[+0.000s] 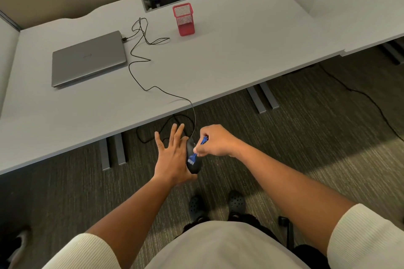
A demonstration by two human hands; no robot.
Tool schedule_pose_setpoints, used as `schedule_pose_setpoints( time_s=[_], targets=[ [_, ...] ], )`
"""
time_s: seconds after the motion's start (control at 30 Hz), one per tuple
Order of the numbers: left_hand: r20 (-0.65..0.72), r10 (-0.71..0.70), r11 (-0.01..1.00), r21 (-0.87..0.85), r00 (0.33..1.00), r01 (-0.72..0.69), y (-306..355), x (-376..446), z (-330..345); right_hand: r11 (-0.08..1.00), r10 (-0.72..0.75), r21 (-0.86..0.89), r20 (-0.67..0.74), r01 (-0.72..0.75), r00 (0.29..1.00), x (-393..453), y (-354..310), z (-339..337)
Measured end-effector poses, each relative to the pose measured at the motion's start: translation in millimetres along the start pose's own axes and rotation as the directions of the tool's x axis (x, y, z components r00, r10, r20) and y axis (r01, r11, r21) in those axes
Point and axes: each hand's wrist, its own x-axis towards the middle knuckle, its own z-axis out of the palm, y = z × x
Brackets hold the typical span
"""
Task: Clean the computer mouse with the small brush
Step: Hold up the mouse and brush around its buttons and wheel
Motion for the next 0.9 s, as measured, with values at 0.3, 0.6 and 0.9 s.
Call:
schedule_pose_setpoints(
  time_s=[0.3, 0.6, 0.9],
  targets=[
    [-0.057, 0.022, 1.000, -0.017, 0.998, -0.023, -4, -1, 0, 0.995, 0.002, 0.098, -0.290, 0.028, 0.957, 8, 9, 1],
    [-0.117, 0.138, 0.988, 0.088, 0.983, -0.129, -11, -5, 1, 0.919, 0.179, 0.386, -0.248, -0.072, 0.952, 11, 11, -13],
    [-0.194, 0.283, 0.956, 0.133, 0.939, -0.261, -25, -8, 2, 0.814, 0.378, 0.550, -0.254, -0.188, 0.890, 16, 22, -17]
  ],
)
